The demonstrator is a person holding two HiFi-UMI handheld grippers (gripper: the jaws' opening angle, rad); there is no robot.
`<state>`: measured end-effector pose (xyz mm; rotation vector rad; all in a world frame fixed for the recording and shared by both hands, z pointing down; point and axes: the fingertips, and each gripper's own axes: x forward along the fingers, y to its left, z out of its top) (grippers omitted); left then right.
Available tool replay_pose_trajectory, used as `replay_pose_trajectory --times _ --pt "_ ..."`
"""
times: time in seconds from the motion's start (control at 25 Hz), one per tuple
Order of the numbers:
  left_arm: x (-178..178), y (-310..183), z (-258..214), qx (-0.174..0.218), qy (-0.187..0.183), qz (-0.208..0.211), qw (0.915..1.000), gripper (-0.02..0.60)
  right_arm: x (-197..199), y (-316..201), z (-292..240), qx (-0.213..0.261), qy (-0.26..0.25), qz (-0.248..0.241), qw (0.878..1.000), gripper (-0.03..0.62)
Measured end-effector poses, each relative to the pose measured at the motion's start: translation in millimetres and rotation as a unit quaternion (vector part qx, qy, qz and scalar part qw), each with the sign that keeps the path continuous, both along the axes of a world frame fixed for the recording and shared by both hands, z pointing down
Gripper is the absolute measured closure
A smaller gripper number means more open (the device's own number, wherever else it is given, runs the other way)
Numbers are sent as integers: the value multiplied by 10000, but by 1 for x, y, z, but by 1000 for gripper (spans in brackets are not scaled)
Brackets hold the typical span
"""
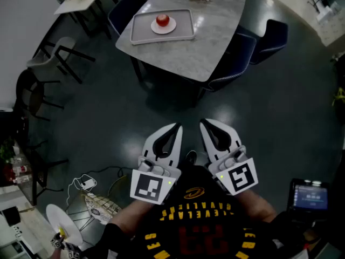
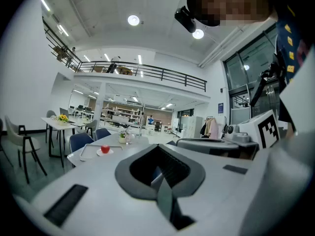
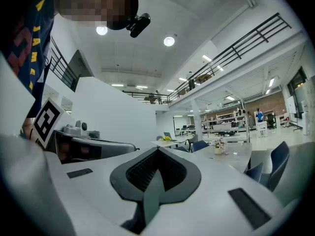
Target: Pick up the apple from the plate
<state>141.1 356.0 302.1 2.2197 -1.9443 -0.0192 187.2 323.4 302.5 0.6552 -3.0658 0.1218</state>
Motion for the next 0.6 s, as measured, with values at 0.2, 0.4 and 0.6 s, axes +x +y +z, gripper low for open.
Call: replay_pose_trajectory --times 0.2,0.4,0.6 --pt "11 6 -8 20 -25 -11 10000 580 10 6 -9 65 13 -28 10000 588" --pt "18 9 -14 89 -86 -95 9999 580 17 9 -13 110 -97 -38 9999 588" --pt "18 12 -13 57 -98 -209 9997 580 15 9 -13 72 -140 -116 9998 588"
